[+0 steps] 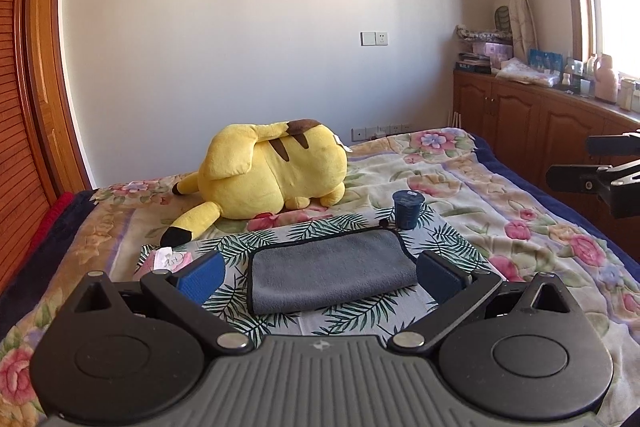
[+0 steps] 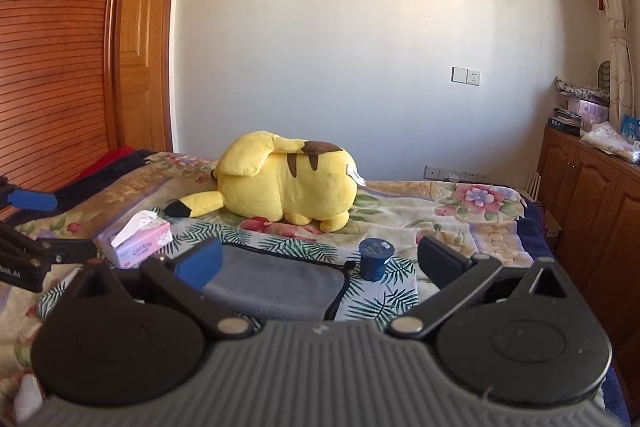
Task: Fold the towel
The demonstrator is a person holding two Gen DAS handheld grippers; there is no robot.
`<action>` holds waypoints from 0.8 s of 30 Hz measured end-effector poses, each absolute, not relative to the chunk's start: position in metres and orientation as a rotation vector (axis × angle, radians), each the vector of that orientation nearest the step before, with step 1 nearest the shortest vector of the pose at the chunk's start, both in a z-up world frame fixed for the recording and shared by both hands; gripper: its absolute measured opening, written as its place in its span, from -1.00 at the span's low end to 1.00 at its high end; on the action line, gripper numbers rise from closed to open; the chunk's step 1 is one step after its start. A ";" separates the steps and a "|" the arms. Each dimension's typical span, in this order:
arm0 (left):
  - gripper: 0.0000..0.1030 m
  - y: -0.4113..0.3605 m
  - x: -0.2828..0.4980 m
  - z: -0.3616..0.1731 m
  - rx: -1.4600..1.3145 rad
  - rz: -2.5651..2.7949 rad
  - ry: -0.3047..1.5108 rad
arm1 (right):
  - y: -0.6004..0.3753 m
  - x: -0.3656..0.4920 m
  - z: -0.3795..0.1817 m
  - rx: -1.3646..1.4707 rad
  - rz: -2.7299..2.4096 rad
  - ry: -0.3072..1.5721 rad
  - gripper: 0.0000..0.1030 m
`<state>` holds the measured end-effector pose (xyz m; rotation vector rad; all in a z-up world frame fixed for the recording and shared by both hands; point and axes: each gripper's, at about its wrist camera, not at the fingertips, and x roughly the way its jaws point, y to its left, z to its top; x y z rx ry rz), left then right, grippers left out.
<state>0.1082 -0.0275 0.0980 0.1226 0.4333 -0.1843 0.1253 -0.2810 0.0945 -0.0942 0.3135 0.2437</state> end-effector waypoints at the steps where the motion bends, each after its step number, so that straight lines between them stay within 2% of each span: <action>1: 0.69 -0.026 0.105 0.096 0.119 -0.186 0.433 | -0.279 0.123 0.093 -0.096 0.246 0.314 1.00; 24: 0.69 -0.009 0.065 0.030 0.093 -0.143 0.491 | -0.251 0.074 0.039 -0.085 0.240 0.374 1.00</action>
